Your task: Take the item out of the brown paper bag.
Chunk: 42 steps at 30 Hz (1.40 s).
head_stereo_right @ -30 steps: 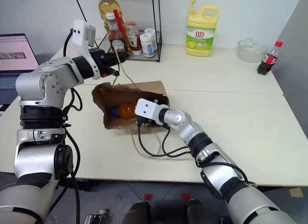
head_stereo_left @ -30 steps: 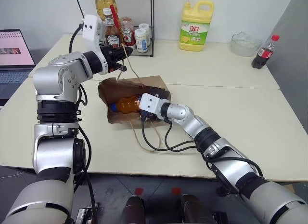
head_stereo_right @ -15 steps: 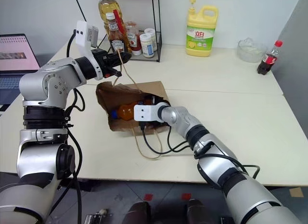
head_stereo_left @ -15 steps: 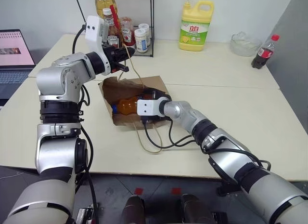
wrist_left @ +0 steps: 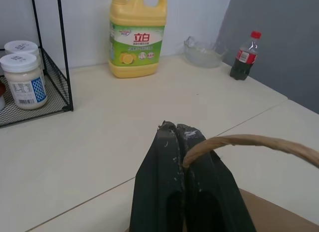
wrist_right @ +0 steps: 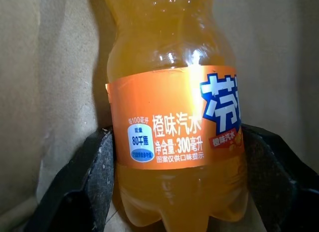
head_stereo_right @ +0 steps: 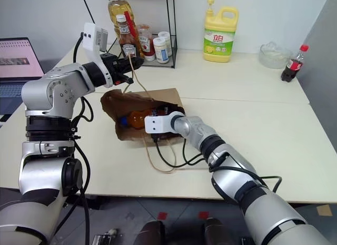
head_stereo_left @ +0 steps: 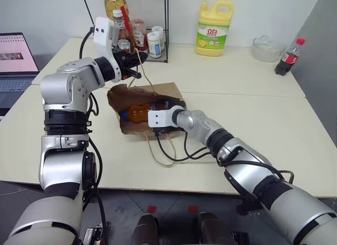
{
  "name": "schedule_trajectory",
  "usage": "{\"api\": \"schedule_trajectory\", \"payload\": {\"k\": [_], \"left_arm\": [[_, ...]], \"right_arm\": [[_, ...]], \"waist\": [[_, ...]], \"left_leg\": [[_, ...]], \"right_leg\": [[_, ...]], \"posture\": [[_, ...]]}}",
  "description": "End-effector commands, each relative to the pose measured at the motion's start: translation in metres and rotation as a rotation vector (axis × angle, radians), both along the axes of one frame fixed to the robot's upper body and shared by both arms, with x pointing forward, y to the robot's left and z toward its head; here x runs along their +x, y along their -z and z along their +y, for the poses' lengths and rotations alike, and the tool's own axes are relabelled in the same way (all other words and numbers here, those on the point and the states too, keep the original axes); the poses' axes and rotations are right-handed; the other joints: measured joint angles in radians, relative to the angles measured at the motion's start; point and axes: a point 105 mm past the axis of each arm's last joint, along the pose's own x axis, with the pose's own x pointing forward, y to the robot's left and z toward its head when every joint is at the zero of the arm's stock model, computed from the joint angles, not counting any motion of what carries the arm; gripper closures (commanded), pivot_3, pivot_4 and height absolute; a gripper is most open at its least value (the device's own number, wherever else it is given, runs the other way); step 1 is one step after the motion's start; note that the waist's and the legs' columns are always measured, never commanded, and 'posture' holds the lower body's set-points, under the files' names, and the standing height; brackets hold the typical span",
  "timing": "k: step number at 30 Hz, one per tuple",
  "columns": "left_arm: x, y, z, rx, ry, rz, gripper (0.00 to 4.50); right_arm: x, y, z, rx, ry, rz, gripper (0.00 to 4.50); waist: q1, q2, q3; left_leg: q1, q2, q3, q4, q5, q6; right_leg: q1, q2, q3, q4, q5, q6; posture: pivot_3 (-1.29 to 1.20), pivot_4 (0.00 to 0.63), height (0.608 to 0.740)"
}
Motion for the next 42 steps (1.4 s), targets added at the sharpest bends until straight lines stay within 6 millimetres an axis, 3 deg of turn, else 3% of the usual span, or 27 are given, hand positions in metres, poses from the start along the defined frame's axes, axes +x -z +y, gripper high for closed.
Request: {"api": "schedule_trajectory", "payload": {"k": [1,6,16,27,32,35,39,42], "left_arm": [[-0.005,-0.019,0.001,-0.018,0.002,-0.074,4.50],[-0.004,-0.017,0.001,-0.017,-0.002,-0.075,4.50],[-0.002,-0.013,-0.001,-0.014,-0.002,-0.072,4.50],[0.001,-0.009,-0.004,-0.009,-0.003,-0.072,4.50],[0.002,-0.006,-0.002,-0.009,-0.005,-0.069,4.50],[0.001,-0.005,-0.002,-0.008,-0.005,-0.066,4.50],[0.001,-0.005,-0.001,-0.009,-0.004,-0.067,4.50],[0.002,-0.005,-0.001,-0.008,-0.003,-0.064,4.50]], "right_arm": [[-0.009,-0.017,0.005,0.135,-0.091,0.044,1.25],[-0.021,-0.028,-0.007,0.252,-0.183,0.105,1.25],[-0.048,-0.061,-0.043,0.325,-0.282,0.110,1.25],[-0.064,-0.091,-0.100,0.472,-0.175,0.151,1.25],[-0.063,-0.109,-0.143,0.568,-0.043,0.145,1.25],[-0.063,-0.110,-0.171,0.590,0.056,0.132,1.25],[-0.064,-0.101,-0.207,0.583,0.195,0.142,1.25],[-0.054,-0.080,-0.248,0.552,0.399,0.187,1.25]], "waist": [[0.000,0.000,0.000],[-0.001,0.000,0.000],[-0.001,0.000,0.000],[0.001,0.000,0.000],[0.004,0.000,0.001],[0.007,0.000,0.001],[0.010,0.000,0.001],[0.010,0.001,0.001]], "left_leg": [[0.000,0.000,0.000,0.000,0.000,0.000],[0.000,0.000,0.000,-0.001,0.000,0.000],[-0.001,0.000,0.000,0.000,0.000,0.000],[-0.002,0.000,0.000,0.000,0.000,0.000],[-0.002,0.000,0.000,0.000,0.000,0.000],[-0.002,0.000,0.000,0.000,0.000,0.000],[-0.003,0.000,0.000,0.000,-0.001,0.001],[-0.003,0.000,0.001,0.000,-0.002,0.003]], "right_leg": [[0.000,0.000,0.000,0.000,0.000,0.000],[0.000,0.000,0.000,0.000,0.000,0.000],[0.000,0.000,0.000,-0.001,0.000,0.000],[0.000,0.000,0.000,-0.002,0.000,0.000],[0.000,0.000,0.000,-0.003,0.000,0.000],[0.000,0.000,0.000,-0.003,0.000,0.000],[0.000,0.000,0.000,-0.005,0.000,0.000],[0.000,0.000,0.001,-0.005,0.000,0.000]], "posture": [[0.00,0.150,0.740],[0.00,0.150,0.740],[0.00,0.150,0.740],[0.00,0.150,0.740],[0.00,0.150,0.740],[0.00,0.150,0.740],[0.00,0.150,0.740],[0.00,0.150,0.740]]}}
